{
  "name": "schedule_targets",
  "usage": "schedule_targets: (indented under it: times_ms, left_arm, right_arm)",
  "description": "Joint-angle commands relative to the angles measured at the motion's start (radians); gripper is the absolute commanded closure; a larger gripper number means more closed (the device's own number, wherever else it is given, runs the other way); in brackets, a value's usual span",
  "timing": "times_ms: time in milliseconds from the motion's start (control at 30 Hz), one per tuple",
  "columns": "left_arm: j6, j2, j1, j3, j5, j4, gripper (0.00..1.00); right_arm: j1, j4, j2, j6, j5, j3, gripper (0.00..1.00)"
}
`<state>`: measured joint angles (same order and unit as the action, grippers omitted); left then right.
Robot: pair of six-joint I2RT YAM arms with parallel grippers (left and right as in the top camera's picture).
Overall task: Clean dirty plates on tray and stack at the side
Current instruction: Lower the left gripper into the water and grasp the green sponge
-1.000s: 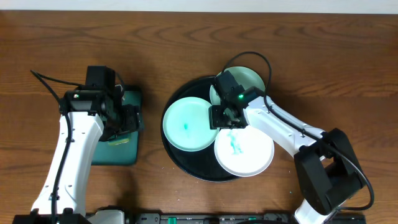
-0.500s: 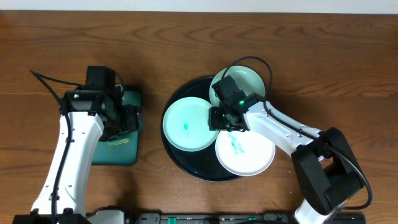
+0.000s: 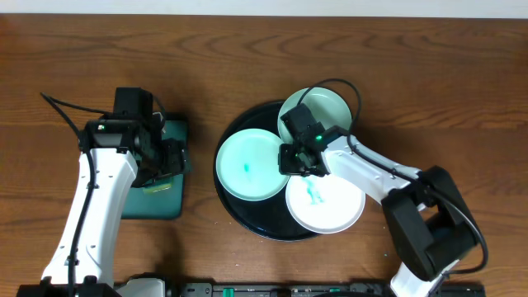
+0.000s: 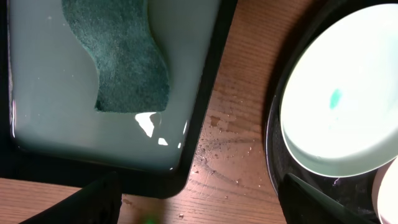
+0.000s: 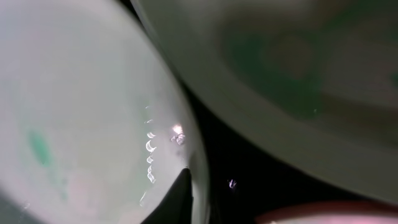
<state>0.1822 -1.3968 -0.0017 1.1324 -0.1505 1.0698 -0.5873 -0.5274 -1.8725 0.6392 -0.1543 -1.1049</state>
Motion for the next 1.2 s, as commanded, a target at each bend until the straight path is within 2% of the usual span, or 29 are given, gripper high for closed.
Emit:
schedule_targets:
  times_ms: [0,133,367,533,633,667,833,933,1167]
  left_arm:
    - [-0.013,-0.001,0.003,0.019,0.009,0.002,0.19]
    - [-0.013,-0.001,0.003,0.019,0.009,-0.002,0.19]
    - [-0.010,-0.001,0.003,0.019,0.007,-0.002,0.19]
    - [0.037,-0.001,0.003,0.019,0.002,0.001,0.20]
    - [0.038,-0.002,0.003,0.018,0.008,0.000,0.49]
    - [0.046,-0.002,0.003,0.017,0.022,-0.001,0.51]
    - [0.127,-0.031,0.013,0.010,0.165,-0.021,0.47]
    - [0.127,-0.056,0.034,-0.009,0.163,-0.061,0.41]
    - [0.076,-0.197,0.103,-0.016,0.143,-0.137,0.41]
  right_arm:
    - [-0.016,0.009,-0.047,0.019,0.003,0.008,0.96]
    - [-0.016,0.014,-0.052,0.019,0.003,0.008,0.99]
    - [-0.017,0.016,-0.052,0.018,0.003,0.008,0.99]
    - [-0.017,0.016,-0.052,0.018,0.003,0.008,0.98]
    - [-0.017,0.016,-0.052,0.018,0.003,0.008,0.98]
    - [-0.017,0.016,-0.052,0.018,0.003,0.008,0.98]
    - [-0.017,0.016,-0.052,0.014,0.003,0.008,0.97]
    - [-0.017,0.016,-0.052,0.014,0.003,0.008,0.98]
    - [-0.017,0.015,-0.052,0.006,0.003,0.008,0.98]
